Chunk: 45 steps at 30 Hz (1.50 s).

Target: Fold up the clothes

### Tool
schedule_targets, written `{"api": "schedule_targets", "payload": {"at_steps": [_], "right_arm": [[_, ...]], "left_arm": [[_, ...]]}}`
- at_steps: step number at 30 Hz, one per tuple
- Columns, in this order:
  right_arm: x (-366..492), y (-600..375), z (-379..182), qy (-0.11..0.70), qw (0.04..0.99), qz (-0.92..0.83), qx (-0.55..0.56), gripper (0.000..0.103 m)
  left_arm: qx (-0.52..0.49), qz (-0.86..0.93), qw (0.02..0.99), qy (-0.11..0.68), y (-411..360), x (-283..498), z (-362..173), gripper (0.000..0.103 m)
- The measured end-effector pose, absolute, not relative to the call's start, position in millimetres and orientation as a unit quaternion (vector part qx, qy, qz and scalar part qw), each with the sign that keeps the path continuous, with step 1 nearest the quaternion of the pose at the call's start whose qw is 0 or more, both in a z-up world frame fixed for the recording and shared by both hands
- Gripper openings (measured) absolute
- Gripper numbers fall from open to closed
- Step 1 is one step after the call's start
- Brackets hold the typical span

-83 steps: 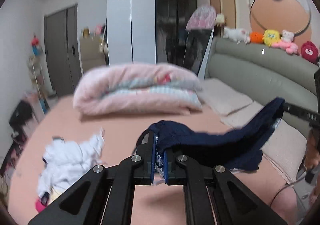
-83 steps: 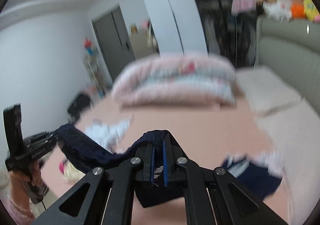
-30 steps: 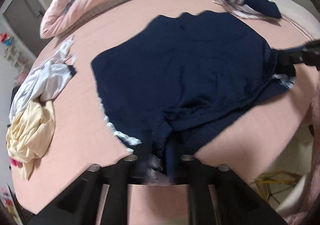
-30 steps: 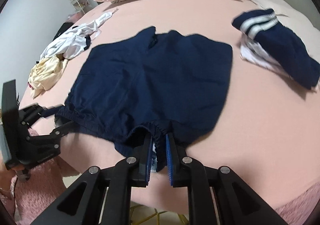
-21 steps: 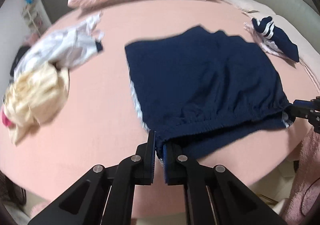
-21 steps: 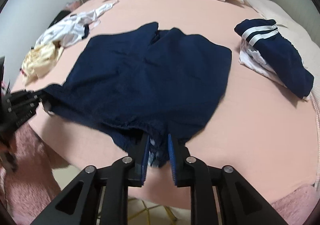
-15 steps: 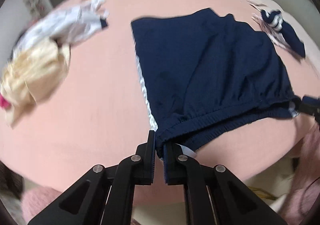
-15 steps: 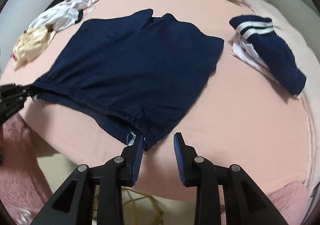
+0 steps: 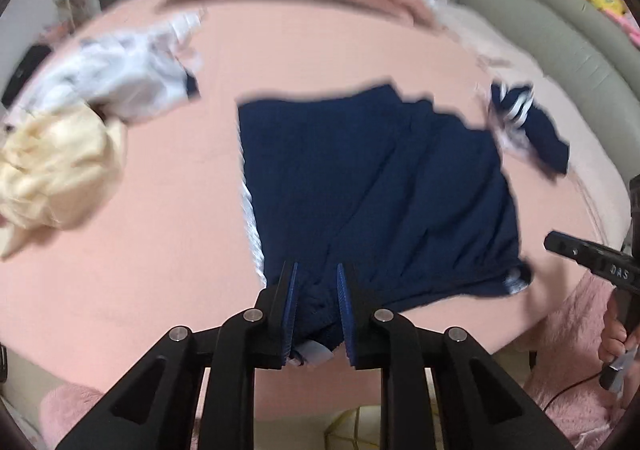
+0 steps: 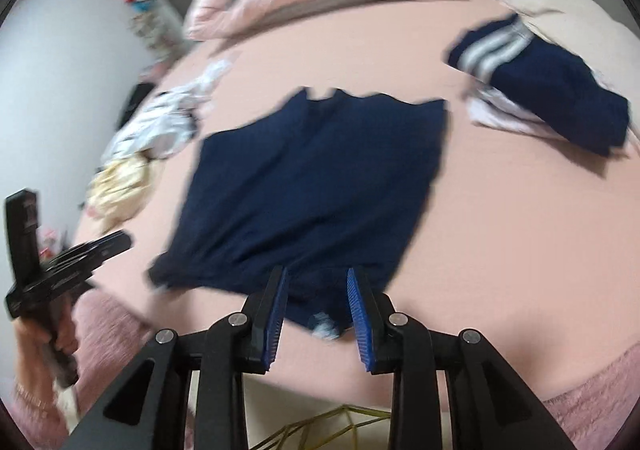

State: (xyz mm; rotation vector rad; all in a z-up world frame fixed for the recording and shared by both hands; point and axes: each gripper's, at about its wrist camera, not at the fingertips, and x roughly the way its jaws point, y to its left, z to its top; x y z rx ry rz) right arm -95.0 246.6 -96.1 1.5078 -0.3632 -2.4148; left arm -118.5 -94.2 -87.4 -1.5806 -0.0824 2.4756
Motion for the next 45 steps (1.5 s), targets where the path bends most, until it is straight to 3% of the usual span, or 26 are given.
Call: {"api": "schedule_targets", "payload": {"at_steps": [5,9,16,20,24,31,35,37,41,45], "right_arm": [[-99.9,225.9,-146.3,-0.086,0.135,-0.787,0.596,0.030],[-79.3,212.3,-155.6,-0.007,0.158,-0.769,0.619,0.030],[-84.4,251.5,-121.4,-0.083,0.122,-0.799,0.583,0.030],[-97.3,245.9,-120.4,-0.111,0.127,-0.812,0.559,0.035],[-98.6,224.1,-155.0,-0.071,0.130,-0.784,0.603,0.034],[-82.3,253.5,-144.2,0.023,0.032,-0.801,0.597,0.034],[-82.8,275.9,-138.0,-0.141,0.100,-0.792,0.585,0.036],[-86.0,273.9,-142.9,-0.184,0.122,-0.776,0.590,0.037],[-82.7,254.7,-151.9,-0.176,0.139,-0.767,0.601,0.037],[-86.7,256.1,-161.3,-0.222,0.141,-0.762,0.593,0.037]], "left_arm": [[-0.581,0.811,0.056,0.052,-85.1,-116.4,-127.6,0.018],[-0.586,0.810,0.037,-0.019,-111.9,-111.6,-120.9,0.018],[-0.555,0.822,0.061,-0.114,-140.7,-99.7,-104.5,0.018],[-0.582,0.808,0.055,-0.065,-122.7,-115.0,-111.8,0.018],[-0.605,0.793,0.070,0.003,-92.8,-110.5,-121.9,0.018],[-0.566,0.811,0.097,-0.111,-117.5,-101.6,-103.1,0.018],[-0.561,0.806,0.075,-0.172,-132.0,-107.3,-106.4,0.018],[-0.531,0.812,0.098,-0.220,-139.4,-97.9,-97.2,0.018],[-0.518,0.813,0.109,-0.244,-144.0,-102.8,-92.5,0.035],[-0.536,0.794,0.086,-0.275,-151.9,-104.8,-103.1,0.036]]}}
